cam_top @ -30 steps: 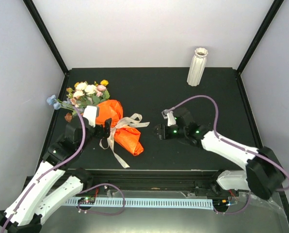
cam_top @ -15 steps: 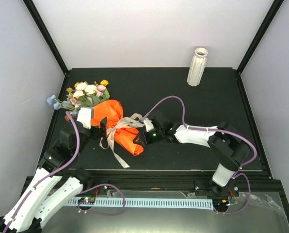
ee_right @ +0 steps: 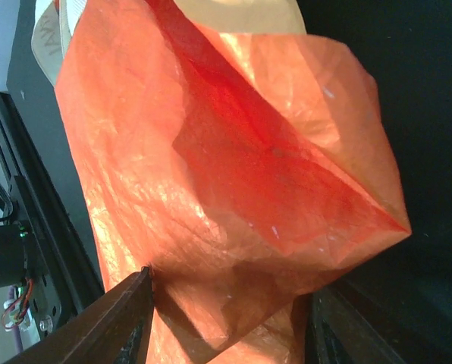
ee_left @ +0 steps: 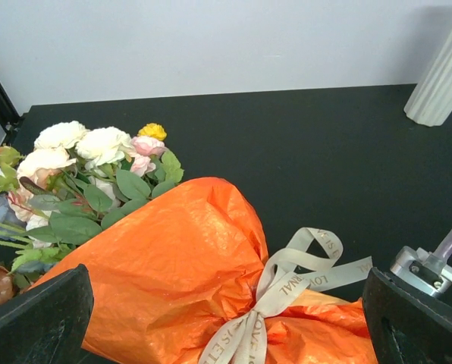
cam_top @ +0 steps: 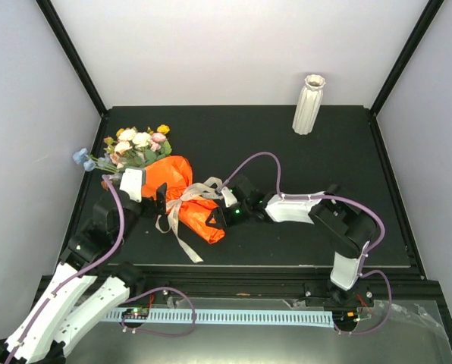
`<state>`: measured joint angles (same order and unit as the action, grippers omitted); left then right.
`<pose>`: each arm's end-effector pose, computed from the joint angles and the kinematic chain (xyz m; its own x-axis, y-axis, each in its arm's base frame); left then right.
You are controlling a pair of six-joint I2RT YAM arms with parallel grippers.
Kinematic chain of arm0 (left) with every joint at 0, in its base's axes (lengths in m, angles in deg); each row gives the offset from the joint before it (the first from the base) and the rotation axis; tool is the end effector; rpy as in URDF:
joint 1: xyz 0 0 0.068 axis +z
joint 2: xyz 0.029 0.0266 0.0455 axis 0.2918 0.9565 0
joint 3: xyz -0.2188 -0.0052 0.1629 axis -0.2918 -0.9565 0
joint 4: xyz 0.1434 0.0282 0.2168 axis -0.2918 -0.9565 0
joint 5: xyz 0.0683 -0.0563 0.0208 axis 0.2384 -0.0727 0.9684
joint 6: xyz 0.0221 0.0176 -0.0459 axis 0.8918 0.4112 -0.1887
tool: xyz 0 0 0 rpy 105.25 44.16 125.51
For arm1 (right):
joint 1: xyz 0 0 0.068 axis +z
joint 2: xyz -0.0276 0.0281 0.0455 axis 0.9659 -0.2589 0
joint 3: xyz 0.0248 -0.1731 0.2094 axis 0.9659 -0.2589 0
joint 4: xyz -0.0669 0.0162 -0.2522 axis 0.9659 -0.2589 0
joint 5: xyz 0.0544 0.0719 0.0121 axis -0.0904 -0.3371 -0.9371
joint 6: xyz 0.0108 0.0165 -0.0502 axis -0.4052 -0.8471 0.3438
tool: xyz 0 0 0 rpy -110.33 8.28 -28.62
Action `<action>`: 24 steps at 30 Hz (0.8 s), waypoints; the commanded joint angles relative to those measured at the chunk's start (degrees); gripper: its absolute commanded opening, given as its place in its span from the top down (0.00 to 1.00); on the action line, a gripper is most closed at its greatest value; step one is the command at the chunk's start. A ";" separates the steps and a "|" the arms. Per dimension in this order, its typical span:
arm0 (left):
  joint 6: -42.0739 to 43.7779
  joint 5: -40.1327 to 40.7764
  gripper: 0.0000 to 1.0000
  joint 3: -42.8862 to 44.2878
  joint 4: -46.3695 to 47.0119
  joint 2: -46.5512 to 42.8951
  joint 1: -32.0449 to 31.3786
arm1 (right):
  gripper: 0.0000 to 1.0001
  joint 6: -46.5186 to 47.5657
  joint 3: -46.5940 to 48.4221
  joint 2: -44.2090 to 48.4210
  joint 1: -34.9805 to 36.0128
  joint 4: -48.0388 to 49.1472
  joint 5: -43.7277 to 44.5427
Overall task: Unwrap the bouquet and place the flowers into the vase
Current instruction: Move the fake flower to the center of the board.
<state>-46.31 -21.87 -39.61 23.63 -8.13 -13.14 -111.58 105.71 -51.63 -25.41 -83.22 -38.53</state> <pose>0.1045 -0.0472 0.3222 -0.3631 0.0011 -0.9317 0.1478 0.9874 -0.0565 0.2178 0.2821 0.1400 -0.8960 -0.2938 -0.3330 -0.4440 0.6001 0.6654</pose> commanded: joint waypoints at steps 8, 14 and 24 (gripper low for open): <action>1.03 0.75 0.01 -0.13 1.68 -0.44 -0.13 | 0.60 -0.65 -1.79 -0.84 -0.02 5.95 -1.16; -0.36 0.48 0.01 -1.35 2.69 -0.25 -0.11 | 0.85 -0.26 -2.37 0.07 -0.21 6.35 0.13; -13.28 -11.37 0.07 -0.28 -0.70 5.77 -0.12 | 0.99 -0.64 -7.35 6.46 -2.23 6.95 5.20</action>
<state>-52.04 -26.22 -40.99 23.89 -4.88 -13.14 -112.37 101.08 -49.57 -26.09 -77.73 -36.65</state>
